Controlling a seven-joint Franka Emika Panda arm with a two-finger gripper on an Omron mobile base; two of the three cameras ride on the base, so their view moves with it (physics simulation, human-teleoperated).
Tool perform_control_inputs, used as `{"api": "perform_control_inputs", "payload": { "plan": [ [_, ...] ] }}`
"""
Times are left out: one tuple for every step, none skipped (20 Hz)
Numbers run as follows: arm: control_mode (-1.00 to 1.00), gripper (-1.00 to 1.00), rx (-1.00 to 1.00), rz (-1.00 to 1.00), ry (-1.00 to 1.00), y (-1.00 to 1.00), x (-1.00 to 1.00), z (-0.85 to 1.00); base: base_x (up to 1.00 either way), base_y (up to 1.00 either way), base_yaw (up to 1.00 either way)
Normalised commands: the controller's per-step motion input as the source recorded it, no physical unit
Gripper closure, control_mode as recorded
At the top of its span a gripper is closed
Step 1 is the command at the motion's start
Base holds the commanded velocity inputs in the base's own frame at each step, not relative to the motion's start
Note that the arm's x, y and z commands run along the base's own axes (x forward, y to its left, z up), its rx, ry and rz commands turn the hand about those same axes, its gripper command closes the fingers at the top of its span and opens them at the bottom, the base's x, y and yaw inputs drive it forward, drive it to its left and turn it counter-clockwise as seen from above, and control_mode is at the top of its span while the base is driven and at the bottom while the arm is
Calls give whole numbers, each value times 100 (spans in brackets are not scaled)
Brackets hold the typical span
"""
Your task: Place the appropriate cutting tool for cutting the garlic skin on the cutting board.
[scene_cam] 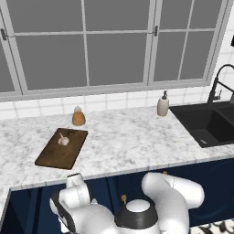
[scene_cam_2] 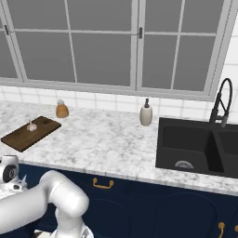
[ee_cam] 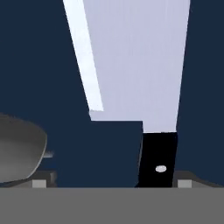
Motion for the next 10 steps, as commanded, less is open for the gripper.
{"api": "perform_control_inputs", "payload": {
  "plan": [
    [-100,-100,0,7,-8,0,24,-41,0,0,0],
    [-100,-100,0,7,-4,0,28,-44,0,0,0],
    [-100,-100,0,5,-1,0,33,-44,0,0,0],
    [-100,-100,0,5,-1,0,26,-48,0,0,0],
    [-100,-100,0,6,0,0,17,-48,0,0,0],
    [-100,-100,0,6,0,0,14,-50,0,0,0],
    [-100,-100,0,5,0,0,0,-69,0,0,0],
    [-100,100,0,6,0,0,4,-71,0,0,0],
    [-100,100,0,8,0,0,0,-64,0,0,0],
    [-100,100,0,6,0,0,0,-60,0,0,0]
  ]
}}
